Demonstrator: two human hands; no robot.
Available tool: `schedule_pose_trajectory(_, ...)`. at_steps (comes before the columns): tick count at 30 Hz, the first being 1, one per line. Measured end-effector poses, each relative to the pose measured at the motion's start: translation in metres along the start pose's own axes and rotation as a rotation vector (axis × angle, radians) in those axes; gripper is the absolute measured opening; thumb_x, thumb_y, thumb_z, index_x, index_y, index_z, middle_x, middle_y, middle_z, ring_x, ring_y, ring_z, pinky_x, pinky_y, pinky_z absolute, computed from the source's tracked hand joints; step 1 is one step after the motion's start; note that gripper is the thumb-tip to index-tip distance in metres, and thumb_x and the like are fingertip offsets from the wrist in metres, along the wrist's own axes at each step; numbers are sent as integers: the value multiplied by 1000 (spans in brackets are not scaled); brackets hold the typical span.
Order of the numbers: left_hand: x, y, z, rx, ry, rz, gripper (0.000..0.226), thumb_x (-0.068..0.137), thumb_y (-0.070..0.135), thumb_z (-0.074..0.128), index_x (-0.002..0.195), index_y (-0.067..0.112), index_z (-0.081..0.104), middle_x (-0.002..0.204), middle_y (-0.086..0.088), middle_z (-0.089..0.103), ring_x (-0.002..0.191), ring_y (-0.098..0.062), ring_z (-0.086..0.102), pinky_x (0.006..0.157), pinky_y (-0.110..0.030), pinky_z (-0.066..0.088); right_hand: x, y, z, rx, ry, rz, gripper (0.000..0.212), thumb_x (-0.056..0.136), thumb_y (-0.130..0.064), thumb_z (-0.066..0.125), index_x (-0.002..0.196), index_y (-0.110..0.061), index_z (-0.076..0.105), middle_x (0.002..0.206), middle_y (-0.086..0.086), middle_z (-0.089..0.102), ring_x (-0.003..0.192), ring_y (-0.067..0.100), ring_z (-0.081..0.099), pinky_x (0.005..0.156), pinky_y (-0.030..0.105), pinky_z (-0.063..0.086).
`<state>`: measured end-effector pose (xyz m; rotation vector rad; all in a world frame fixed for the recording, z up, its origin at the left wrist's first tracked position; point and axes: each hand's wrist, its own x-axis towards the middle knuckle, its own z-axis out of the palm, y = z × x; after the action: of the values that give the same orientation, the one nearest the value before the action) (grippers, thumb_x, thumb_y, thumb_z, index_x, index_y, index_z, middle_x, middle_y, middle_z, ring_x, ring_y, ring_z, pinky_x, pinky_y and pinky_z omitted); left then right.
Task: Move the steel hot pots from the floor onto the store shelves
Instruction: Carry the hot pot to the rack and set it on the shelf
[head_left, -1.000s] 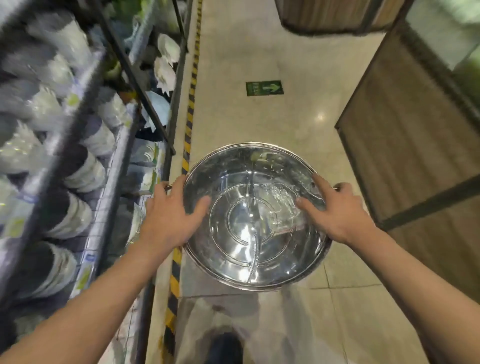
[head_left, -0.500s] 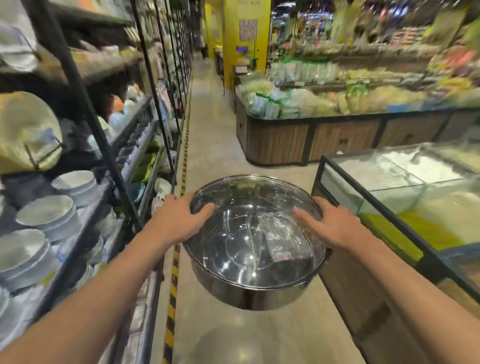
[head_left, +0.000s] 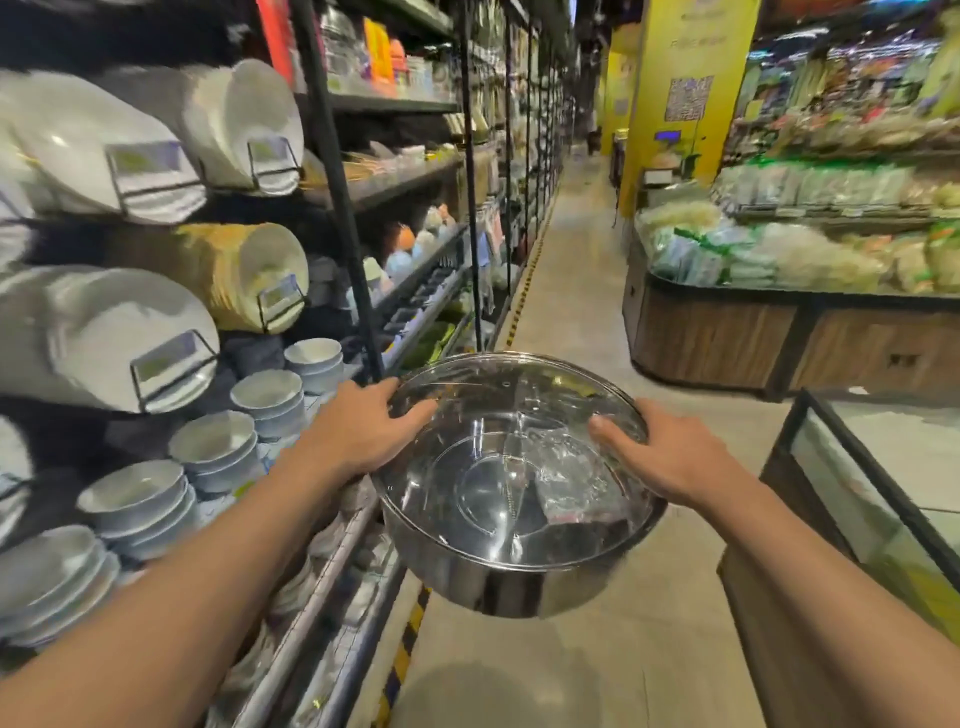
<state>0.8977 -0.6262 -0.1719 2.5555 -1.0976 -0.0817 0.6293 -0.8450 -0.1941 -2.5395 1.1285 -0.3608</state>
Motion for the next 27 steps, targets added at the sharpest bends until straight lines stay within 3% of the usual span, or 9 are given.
schedule_pose_trajectory(4,-44,-26,-22,-3,77,-136,79,75,87,35,128,34,60,126,-10,64,117,-31,56,94,-39,47,23,-31,11,21,-8,-200,85,77,-92,30,126,-29,59,114,8,72,100,33,65,73,34,42)
schedule_pose_trajectory(7,-93,-55,-45,-22,142,-259,76,77,87,36,129,37,59,115,-3,66,113,-29,59,92,-40,48,27,-79,22,49,-96,-348,98,74,-97,24,134,-26,56,120,10,70,105,32,64,84,39,51)
schedule_pose_trajectory(10,-150,-86,-73,-2,173,-459,89,71,94,29,138,41,52,124,-12,62,124,-35,52,100,-48,46,17,-139,34,35,-189,-459,119,65,-103,15,151,-24,40,140,16,59,125,36,55,100,48,49)
schedule_pose_trajectory(12,-189,-103,-93,12,228,-537,95,67,96,25,132,36,58,121,-12,64,118,-36,56,97,-50,48,4,-181,45,39,-231,-521,125,61,-105,14,154,-25,36,146,16,54,133,37,49,104,51,45)
schedule_pose_trajectory(15,-249,-130,-116,35,292,-695,90,70,92,29,136,37,54,122,-15,59,112,-39,57,95,-49,49,-19,-241,60,51,-277,-631,126,60,-106,14,155,-26,34,140,14,59,132,38,49,103,53,45)
schedule_pose_trajectory(19,-331,-156,-141,59,364,-851,91,72,89,29,140,34,52,131,-19,57,119,-39,55,99,-48,47,-64,-309,79,107,-329,-810,119,63,-105,18,152,-29,39,132,12,63,121,34,57,98,48,49)
schedule_pose_trajectory(22,-387,-162,-151,106,413,-966,84,78,85,34,148,38,43,142,-16,50,129,-38,47,105,-50,43,-95,-347,90,109,-384,-948,109,68,-102,20,146,-31,45,135,13,61,124,36,54,102,49,45)
schedule_pose_trajectory(24,-420,-155,-155,104,430,-1086,92,73,90,31,151,41,37,142,-20,44,126,-44,49,104,-53,44,-113,-366,94,154,-423,-1034,101,69,-101,25,138,-33,53,134,11,63,122,35,56,100,48,46)
schedule_pose_trajectory(27,-459,-139,-156,95,497,-1207,97,65,93,27,146,42,44,136,-21,49,124,-45,50,102,-54,45,-135,-390,97,189,-444,-1157,104,66,-103,22,139,-35,51,129,10,66,117,34,59,90,43,47)
